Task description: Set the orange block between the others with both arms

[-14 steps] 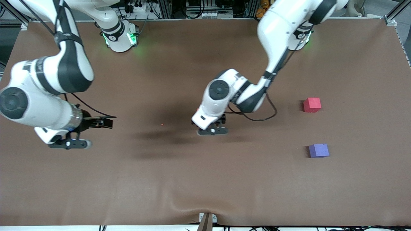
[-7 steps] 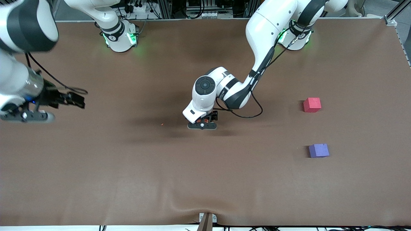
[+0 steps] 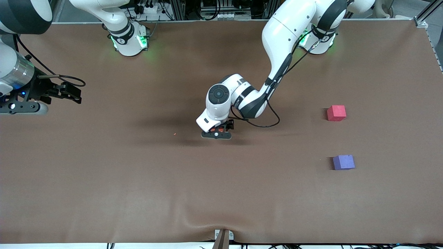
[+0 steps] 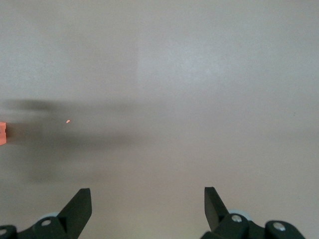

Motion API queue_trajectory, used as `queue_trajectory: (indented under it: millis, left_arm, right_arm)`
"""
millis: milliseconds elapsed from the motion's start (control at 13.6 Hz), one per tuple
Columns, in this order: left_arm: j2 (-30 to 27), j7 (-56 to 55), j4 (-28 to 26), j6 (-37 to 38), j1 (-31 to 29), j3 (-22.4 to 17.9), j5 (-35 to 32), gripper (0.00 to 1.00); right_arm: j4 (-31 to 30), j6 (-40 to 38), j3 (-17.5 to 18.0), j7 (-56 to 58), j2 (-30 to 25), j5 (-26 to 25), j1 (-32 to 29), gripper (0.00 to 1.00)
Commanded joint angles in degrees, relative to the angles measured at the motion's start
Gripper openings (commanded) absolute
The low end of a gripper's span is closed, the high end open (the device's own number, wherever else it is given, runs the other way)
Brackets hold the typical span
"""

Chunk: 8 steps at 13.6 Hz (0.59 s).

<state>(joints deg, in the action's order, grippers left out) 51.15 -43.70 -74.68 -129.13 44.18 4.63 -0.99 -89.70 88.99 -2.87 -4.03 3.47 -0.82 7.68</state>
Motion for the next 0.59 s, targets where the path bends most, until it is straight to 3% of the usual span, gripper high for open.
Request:
queue_trajectory:
  millis: [0, 147, 295, 369, 442, 516]
  left_arm:
    - [-0.3, 0.9, 0.0, 0.6, 1.1, -0.3, 0.4, 0.90]
    - [-0.3, 1.2, -0.5, 1.7, 1.0, -0.3, 0.2, 0.61]
    - [-0.4, 1.2, -0.6, 3.2, 1.0, -0.3, 0.3, 0.20]
    - [-0.4, 1.2, -0.6, 3.2, 1.0, -0.3, 0.4, 0.07]
    - [-0.6, 1.0, -0.6, 3.4, 0.8, -0.4, 0.2, 0.00]
    - [-1.4, 1.1, -0.5, 4.7, 0.3, -0.5, -0.1, 0.00]
  right_arm:
    - [-1.1, 0.7, 0.8, -0.5, -1.1, 4.7, -3.4, 1.00]
    - [-1.1, 0.8, 0.8, -0.5, -1.5, 5.8, -4.4, 1.00]
    - [-1.3, 0.2, 0.8, -0.4, -1.8, 5.7, -4.3, 1.00]
    - [-1.5, 0.2, 0.8, -0.1, -2.0, 5.2, -4.3, 1.00]
    - [-1.7, 0.2, 0.8, 0.0, -2.3, 5.0, -4.2, 1.00]
    - [-2.1, 0.3, 0.8, 0.1, -2.4, 4.6, -4.1, 1.00]
